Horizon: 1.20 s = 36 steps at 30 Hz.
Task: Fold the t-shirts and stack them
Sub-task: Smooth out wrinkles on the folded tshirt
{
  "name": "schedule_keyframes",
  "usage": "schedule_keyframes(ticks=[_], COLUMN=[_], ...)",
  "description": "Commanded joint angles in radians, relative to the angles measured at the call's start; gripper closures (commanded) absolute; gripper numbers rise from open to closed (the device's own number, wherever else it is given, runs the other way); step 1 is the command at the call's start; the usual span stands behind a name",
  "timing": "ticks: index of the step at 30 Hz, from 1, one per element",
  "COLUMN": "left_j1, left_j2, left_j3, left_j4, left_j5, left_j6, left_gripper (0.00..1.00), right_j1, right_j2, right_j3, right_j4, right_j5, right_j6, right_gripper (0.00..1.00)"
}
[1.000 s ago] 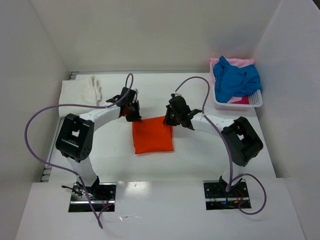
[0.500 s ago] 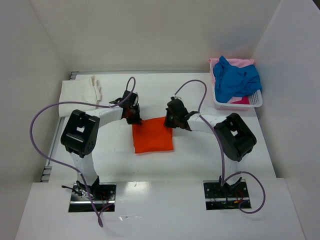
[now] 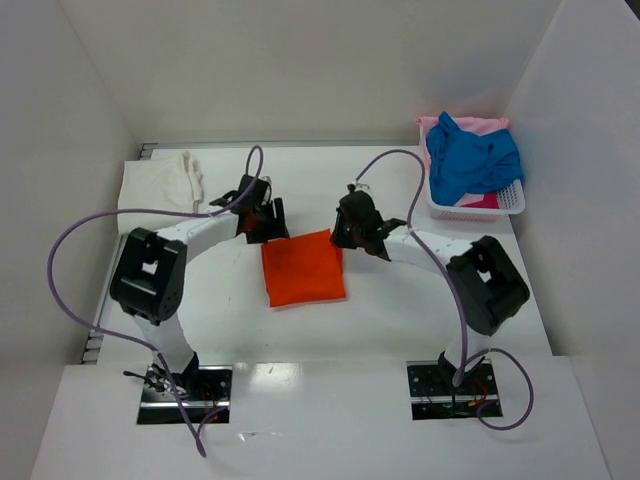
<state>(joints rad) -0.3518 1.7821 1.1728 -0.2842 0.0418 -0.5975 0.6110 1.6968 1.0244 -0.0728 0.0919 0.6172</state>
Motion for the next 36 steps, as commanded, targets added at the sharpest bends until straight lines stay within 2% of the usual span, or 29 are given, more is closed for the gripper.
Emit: schedule_keyframes(ticks=[1, 5, 6, 8, 10, 16, 22, 28, 36], left_j1=[0.008, 0.008, 0.008, 0.008, 0.008, -0.009, -0.012, -0.012, -0.012], left_j2=[-0.173, -0.295, -0.341, -0.394, -0.446, -0.517, -0.553, -0.412, -0.245], left_j3=[0.05, -0.03, -0.055, -0.11, -0.187, -0.349, -0.475, -0.461, -0.449], left_j4=[-0.036, -0.093, -0.095, -0.102, -0.113, -0.091, 0.064, 0.106, 0.162], left_j5=[-0.037, -0.051, -0.051, -0.042, -0.025, 0.005, -0.019, 0.051, 0.122], left_j6=[0.01, -0.026, -0.038, -0.06, -0.087, -0.208, -0.335, -0.318, -0.297], left_gripper=[0.17, 0.07, 0.06, 0.05, 0.04, 0.04, 0.04, 0.04, 0.04], right_j1=[-0.02, -0.033, -0.033, -0.033, -0.033, -0.024, -0.002, 0.016, 0.027], right_j2=[-0.135, -0.169, -0.17, -0.181, -0.188, -0.162, -0.039, 0.038, 0.09], right_j3=[0.062, 0.062, 0.042, 0.028, 0.002, -0.01, 0.035, 0.072, 0.098], right_j4=[-0.01, -0.042, -0.044, -0.044, -0.054, -0.057, -0.045, -0.047, -0.098], right_j5=[-0.017, -0.071, -0.086, -0.099, -0.111, -0.149, -0.228, -0.247, -0.168], right_j6=[-0.027, -0.027, -0.019, -0.017, -0.017, -0.04, -0.05, -0.059, -0.076], right_gripper=[0.77, 0.74, 0.76, 0.9, 0.94, 0.96, 0.97, 0.99, 0.99])
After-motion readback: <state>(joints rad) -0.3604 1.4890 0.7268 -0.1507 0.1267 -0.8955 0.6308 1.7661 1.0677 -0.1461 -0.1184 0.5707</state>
